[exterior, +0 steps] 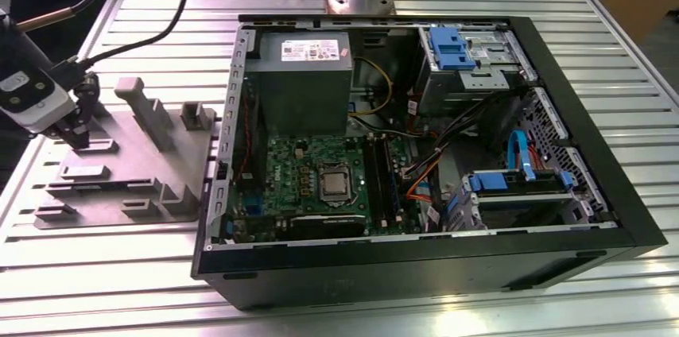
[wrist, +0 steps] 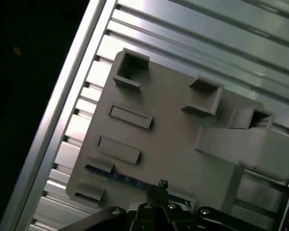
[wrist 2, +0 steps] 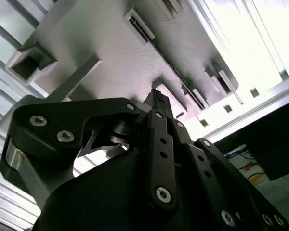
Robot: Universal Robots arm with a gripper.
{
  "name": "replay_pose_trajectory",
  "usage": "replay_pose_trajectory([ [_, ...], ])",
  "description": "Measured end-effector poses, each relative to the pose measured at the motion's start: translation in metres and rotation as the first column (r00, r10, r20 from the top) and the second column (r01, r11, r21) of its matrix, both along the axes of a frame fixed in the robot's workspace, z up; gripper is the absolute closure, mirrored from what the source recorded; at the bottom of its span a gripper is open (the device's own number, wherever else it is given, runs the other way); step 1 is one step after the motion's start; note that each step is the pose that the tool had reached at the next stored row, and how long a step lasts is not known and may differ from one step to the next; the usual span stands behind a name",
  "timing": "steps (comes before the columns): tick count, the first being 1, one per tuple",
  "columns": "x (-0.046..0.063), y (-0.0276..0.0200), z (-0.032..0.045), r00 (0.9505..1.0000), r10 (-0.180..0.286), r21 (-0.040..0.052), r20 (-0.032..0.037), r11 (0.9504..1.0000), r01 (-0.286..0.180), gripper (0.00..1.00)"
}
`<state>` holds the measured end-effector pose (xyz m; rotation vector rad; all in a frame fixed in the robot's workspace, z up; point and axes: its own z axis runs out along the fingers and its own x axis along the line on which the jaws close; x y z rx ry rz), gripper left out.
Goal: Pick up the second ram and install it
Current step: 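Pick up the second ram and move it above second insertion slot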
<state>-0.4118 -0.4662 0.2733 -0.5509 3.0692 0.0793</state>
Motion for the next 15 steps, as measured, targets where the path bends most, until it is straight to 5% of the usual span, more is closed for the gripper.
replay_pose_trajectory([
  [4,0.0000,0.0000,-0.0019,0.9974,0.072,0.0000,0.0000,0.9974,-0.072,0.90],
  [8,0.0000,0.0000,-0.0041,0.9894,0.145,0.0000,0.0000,0.9894,-0.145,0.90],
  [15,0.0000,0.0000,-0.0079,0.9631,0.269,0.0000,0.0000,0.9631,-0.269,0.90],
])
